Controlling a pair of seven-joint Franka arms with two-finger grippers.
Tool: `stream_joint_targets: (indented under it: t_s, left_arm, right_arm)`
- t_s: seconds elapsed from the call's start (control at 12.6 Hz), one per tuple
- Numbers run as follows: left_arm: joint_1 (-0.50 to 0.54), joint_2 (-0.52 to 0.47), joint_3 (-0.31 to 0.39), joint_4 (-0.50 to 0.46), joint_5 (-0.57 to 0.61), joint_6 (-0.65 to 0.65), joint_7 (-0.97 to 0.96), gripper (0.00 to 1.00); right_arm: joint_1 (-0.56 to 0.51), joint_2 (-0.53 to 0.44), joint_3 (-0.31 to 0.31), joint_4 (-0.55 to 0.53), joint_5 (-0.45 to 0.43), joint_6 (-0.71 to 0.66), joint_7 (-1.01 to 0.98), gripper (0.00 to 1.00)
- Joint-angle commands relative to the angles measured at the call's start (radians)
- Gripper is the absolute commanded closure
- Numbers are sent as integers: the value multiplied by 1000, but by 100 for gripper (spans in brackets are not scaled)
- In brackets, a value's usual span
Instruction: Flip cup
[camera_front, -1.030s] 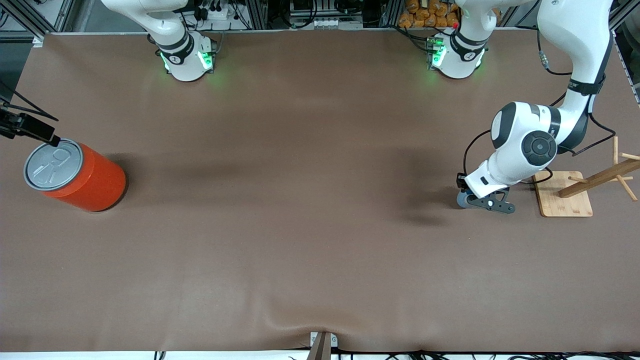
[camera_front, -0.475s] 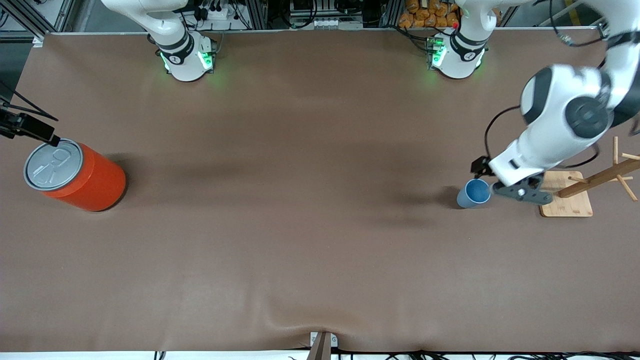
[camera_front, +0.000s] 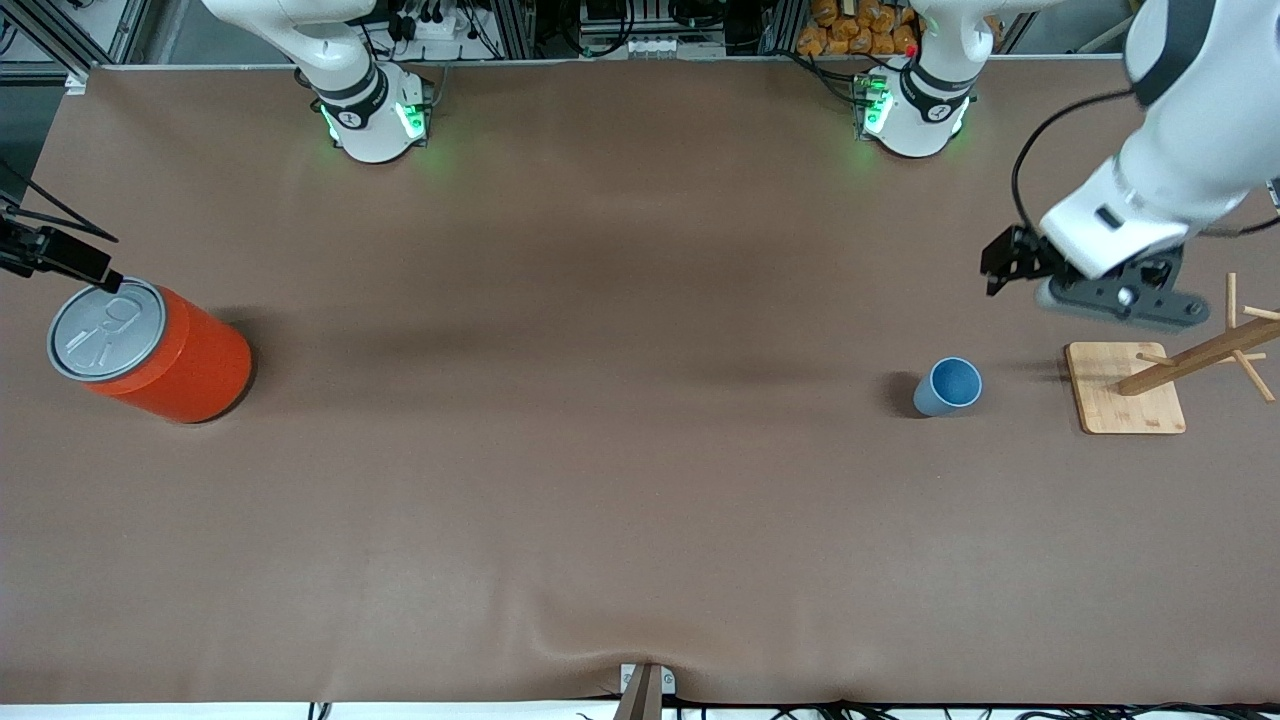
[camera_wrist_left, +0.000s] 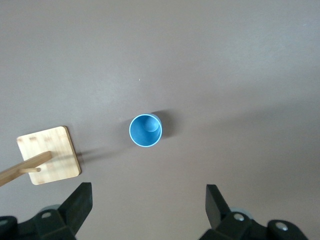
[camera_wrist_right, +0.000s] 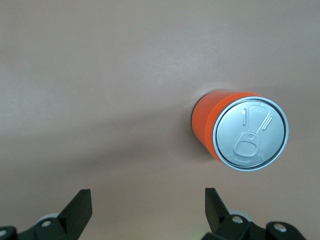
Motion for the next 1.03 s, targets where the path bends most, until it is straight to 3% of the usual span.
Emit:
stream_joint_targets:
  t_s: [0.0,0.16,0.55,0.71,0.79,0.87,0.95]
  left_arm:
    - [6,9,-11,125,-11,-103,5,0]
    - [7,9,-9,190,-9,-137,10,0]
    - [7,6,-9,198,-18,-147,-29,0]
    - [29,-41,8,190,-122,-147,-59,0]
    - [29,-41,14,190,-120,-154,-67,0]
    - [20,-54,27,182,-118,-182,-64,0]
    - [-26,-54,85,182,-116,-205,-66,0]
  right_arm:
    - [-6,-1,1,0,17,-6,12,0]
    - [-6,-1,1,0,17,-6,12,0]
    - [-6,-1,1,0,17,-6,12,0]
    - [-6,-1,1,0,17,-6,12,0]
    - [-6,-1,1,0,17,-6,12,0]
    - [-6,-1,1,-2,17,-6,12,0]
    - [-5,-4,1,-3,17,-6,12,0]
